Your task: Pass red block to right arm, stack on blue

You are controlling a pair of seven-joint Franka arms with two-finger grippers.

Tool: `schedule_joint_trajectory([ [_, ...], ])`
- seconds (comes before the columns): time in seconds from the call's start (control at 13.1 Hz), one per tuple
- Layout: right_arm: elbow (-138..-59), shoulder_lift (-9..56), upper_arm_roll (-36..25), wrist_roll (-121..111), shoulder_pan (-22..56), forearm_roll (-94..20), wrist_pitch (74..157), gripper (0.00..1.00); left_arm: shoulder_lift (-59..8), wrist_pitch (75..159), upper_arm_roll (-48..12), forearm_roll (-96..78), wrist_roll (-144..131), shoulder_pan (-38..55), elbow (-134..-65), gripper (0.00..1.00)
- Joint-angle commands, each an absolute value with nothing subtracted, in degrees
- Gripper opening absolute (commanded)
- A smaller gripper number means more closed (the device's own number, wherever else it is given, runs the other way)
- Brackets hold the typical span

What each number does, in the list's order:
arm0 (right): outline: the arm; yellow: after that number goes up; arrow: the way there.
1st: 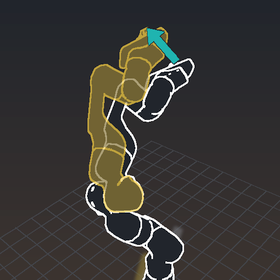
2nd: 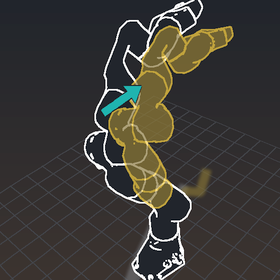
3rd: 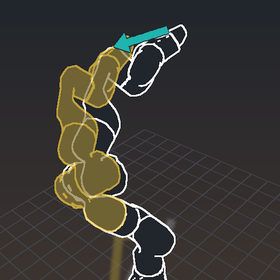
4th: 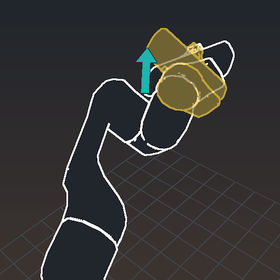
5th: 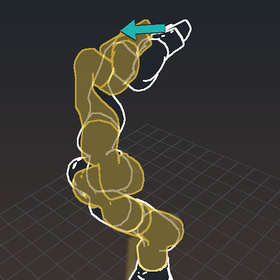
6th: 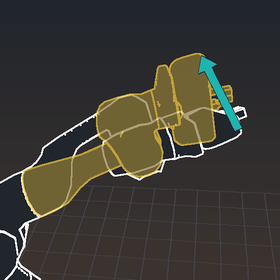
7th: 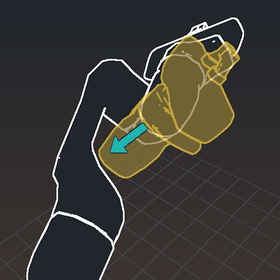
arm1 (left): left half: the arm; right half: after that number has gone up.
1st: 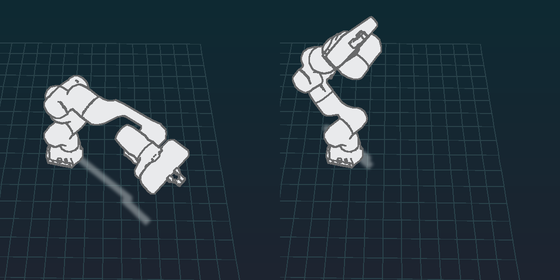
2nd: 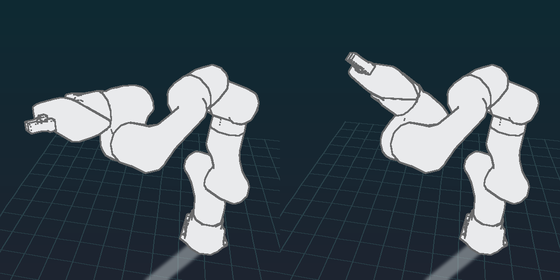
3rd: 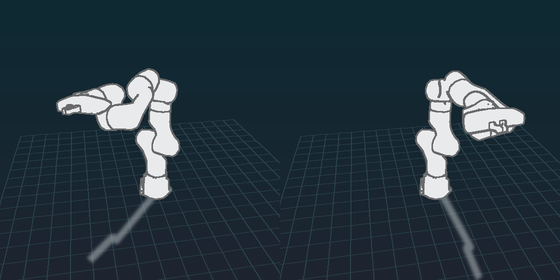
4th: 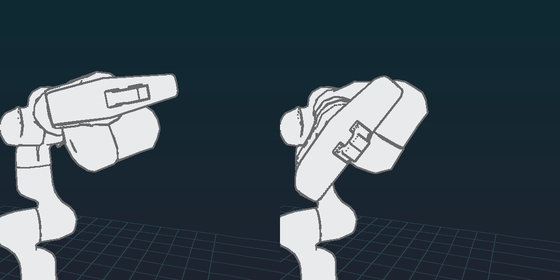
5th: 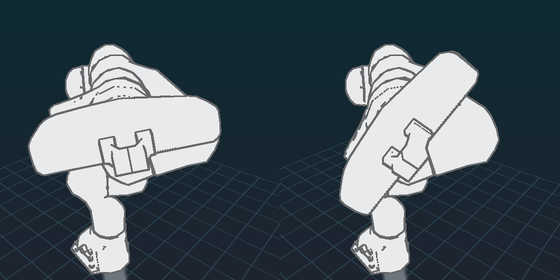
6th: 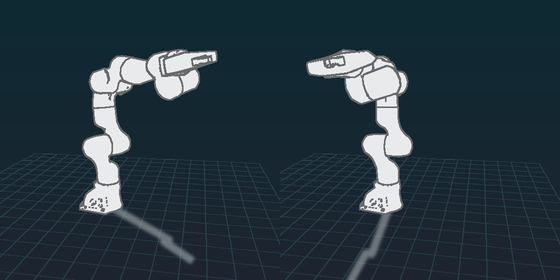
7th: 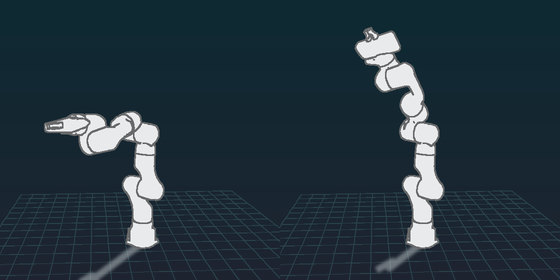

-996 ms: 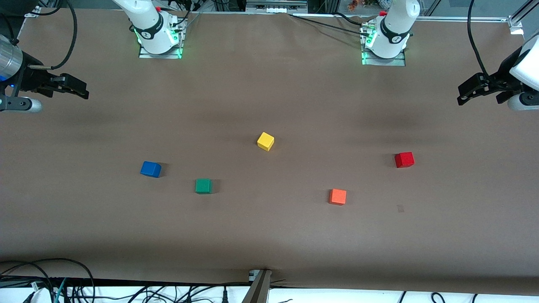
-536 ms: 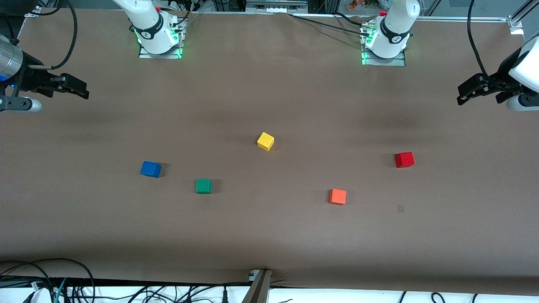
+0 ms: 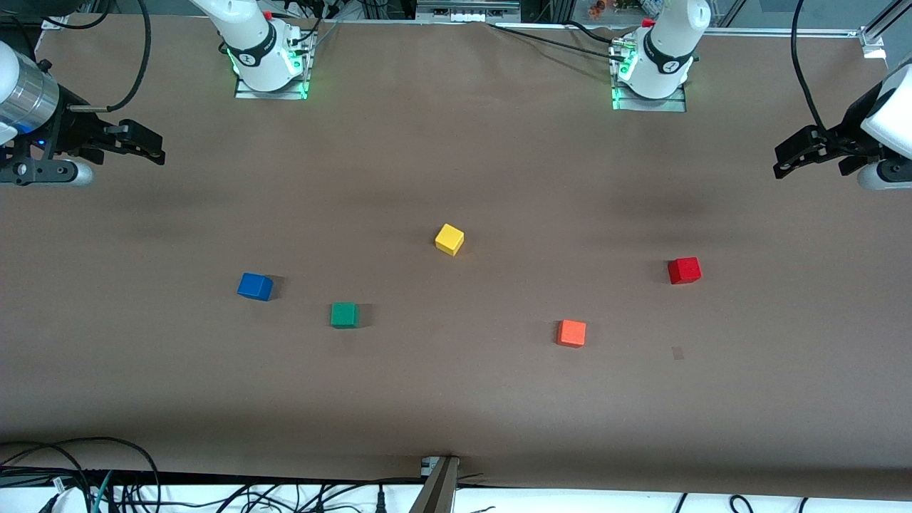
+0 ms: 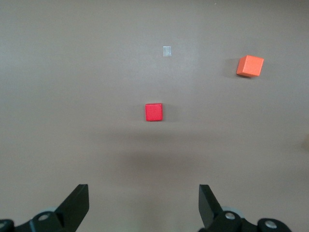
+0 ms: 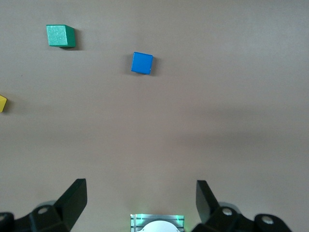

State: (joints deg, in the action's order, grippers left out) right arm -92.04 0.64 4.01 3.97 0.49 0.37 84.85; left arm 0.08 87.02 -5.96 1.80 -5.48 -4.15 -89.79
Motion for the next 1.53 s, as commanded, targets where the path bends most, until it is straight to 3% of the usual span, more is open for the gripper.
schedule_joint_trajectory([
  [0.0, -90.97, 0.35, 4.39, 4.57, 0.96, 0.53, 83.59, 1.00, 0.26, 86.31, -6.24, 2.20, -5.80, -4.22, -89.21, 1.00],
  [0.92, -90.88, 0.18, 5.80, 4.57, 1.14, 0.79, 82.00, 1.00, -0.17, 86.66, -5.98, 1.32, -4.84, -4.31, -89.56, 1.00],
  [1.46, -90.88, -0.17, 5.89, 4.66, 1.14, 0.62, 81.65, 1.00, -5.01, 87.01, -5.80, 2.11, -5.01, -4.13, -88.51, 1.00],
])
